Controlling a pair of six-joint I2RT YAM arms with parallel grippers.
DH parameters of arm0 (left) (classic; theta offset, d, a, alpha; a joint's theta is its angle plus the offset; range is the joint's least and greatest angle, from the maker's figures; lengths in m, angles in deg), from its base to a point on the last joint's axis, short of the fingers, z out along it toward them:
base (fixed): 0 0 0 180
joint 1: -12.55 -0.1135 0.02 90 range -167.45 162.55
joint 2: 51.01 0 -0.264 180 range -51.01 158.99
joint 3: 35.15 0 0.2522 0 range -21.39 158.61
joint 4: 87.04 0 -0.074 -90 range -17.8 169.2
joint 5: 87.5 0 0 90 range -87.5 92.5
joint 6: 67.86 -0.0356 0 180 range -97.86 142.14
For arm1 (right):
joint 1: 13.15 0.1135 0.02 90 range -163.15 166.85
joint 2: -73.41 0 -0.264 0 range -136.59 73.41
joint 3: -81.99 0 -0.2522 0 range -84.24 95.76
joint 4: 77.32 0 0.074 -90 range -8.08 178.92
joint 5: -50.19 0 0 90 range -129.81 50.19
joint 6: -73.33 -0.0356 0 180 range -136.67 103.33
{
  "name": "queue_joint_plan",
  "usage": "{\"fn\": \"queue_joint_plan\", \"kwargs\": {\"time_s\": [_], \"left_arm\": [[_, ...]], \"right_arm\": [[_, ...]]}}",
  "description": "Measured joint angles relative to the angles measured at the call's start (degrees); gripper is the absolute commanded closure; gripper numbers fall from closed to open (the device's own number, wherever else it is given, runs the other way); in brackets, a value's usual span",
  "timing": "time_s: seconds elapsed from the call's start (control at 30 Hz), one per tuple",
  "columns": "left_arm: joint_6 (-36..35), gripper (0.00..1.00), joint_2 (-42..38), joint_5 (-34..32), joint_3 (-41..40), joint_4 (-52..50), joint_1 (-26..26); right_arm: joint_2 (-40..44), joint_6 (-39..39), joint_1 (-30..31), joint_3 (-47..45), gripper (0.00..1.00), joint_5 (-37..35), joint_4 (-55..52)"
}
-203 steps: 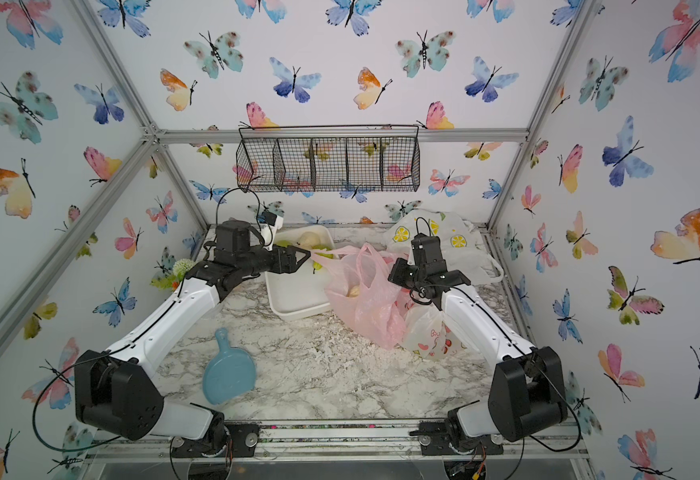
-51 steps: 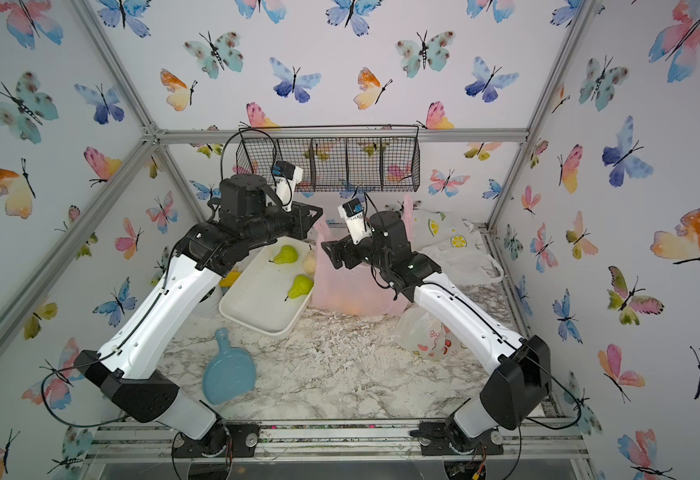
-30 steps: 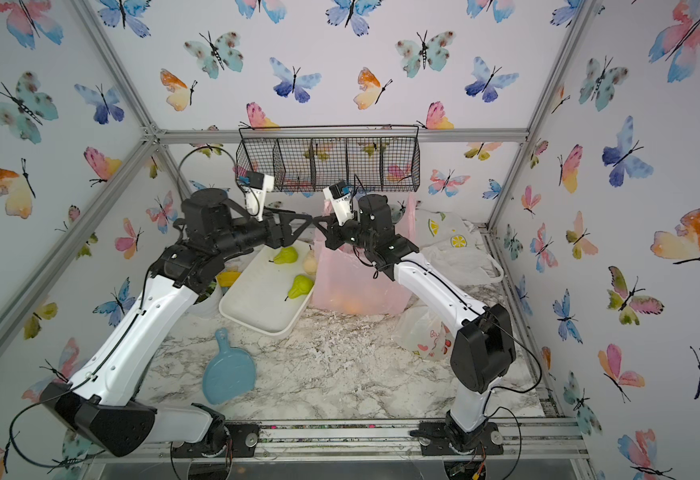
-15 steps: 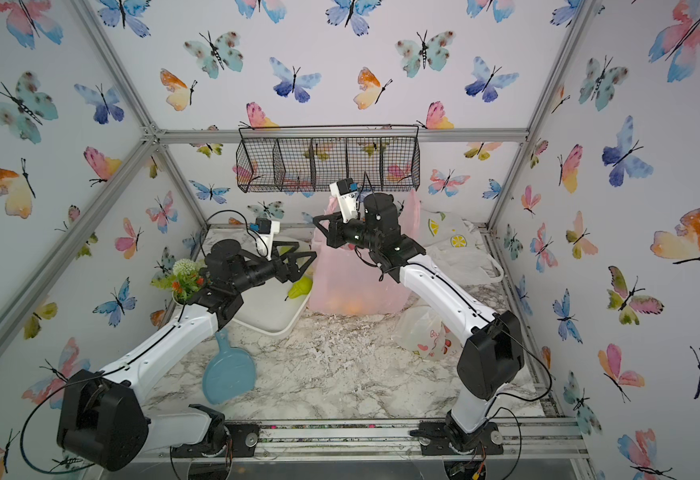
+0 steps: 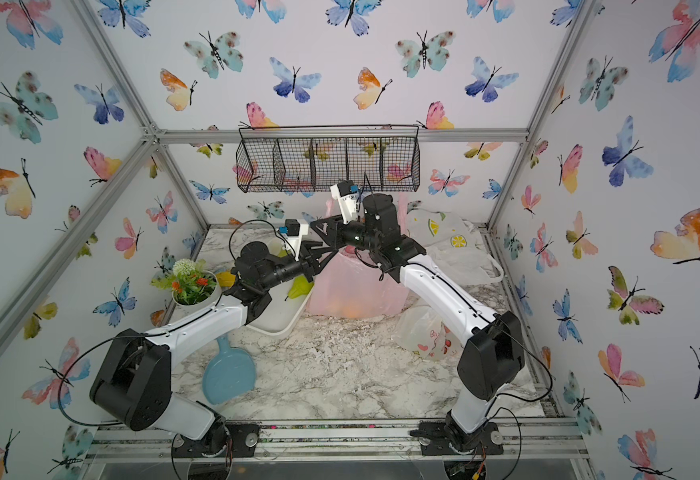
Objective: Place the pears into plastic bags & tie knots
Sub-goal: Tie the plastic bag at the center of the board.
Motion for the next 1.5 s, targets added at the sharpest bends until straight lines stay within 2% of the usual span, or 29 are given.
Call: {"fn": "queue_joint_plan", "kwargs": {"time_s": [0.07,0.23,0.27,0.33,0.47,0.53,0.63,0.8,0.9,1.1,1.27,1.33,1.37,1.4,1.43,1.47,1.5], "left_arm": [[-0.66,1.00,0.00,0.52,-0.17,0.24,0.00],[-1.22,0.99,0.00,1.05,-0.15,0.44,0.00],[-1.38,0.92,0.00,1.14,-0.09,0.17,0.00],[-1.79,0.80,-0.02,1.20,0.33,-1.29,0.00],[-2.21,0.44,-1.42,1.14,1.18,-4.85,-0.72],[-2.62,0.34,-2.84,1.18,1.55,-6.62,-1.55],[-3.34,0.25,-4.26,0.98,2.64,-8.39,-2.69],[-4.61,0.22,-3.61,1.99,6.69,-9.68,-2.84],[-5.22,0.25,-2.64,2.64,7.91,-9.03,-2.56],[-3.78,0.41,1.46,4.98,8.09,-6.10,-1.38],[-2.64,0.81,2.32,5.33,6.84,-4.00,-0.74],[-2.36,0.81,2.32,5.35,6.58,-2.64,-0.74],[-2.19,0.77,2.32,5.38,6.54,-2.25,-0.74],[-1.99,0.78,2.32,5.40,6.49,-1.90,-0.74],[-1.84,0.86,2.32,5.40,6.45,-1.64,-0.74],[-1.66,0.98,2.32,5.49,6.40,-1.49,-0.74],[-1.42,1.00,2.32,5.66,6.36,-1.29,-0.74]], "right_arm": [[-0.28,0.94,0.00,3.10,0.70,0.04,-1.53],[-0.39,2.82,0.00,7.04,0.93,-0.02,-2.27],[-0.42,3.08,0.00,7.04,0.96,0.02,-2.64],[-0.57,3.41,0.00,7.02,0.97,0.09,-3.10],[-0.59,3.67,0.00,6.16,0.97,0.15,-3.23],[-0.59,3.67,0.00,5.88,0.97,0.15,-3.30],[-0.57,3.32,0.00,5.86,0.97,0.28,-3.26],[-0.07,1.57,0.00,3.91,0.97,1.16,-2.19],[0.00,0.48,0.00,3.06,0.97,1.55,-1.95],[0.07,-1.20,0.00,2.99,0.98,1.92,-1.05],[0.07,-1.99,0.00,3.21,0.97,2.27,-0.68],[0.07,-2.21,0.00,3.23,0.98,2.40,-0.39],[0.07,-2.27,0.00,3.23,0.98,2.43,-0.28],[0.07,-2.34,0.00,3.28,0.98,2.40,-0.24],[0.07,-2.36,0.00,3.39,0.96,2.40,-0.22],[0.07,-2.40,0.00,3.58,0.87,2.38,-0.24],[0.07,-2.36,0.00,3.80,0.72,2.40,-0.33]]}}
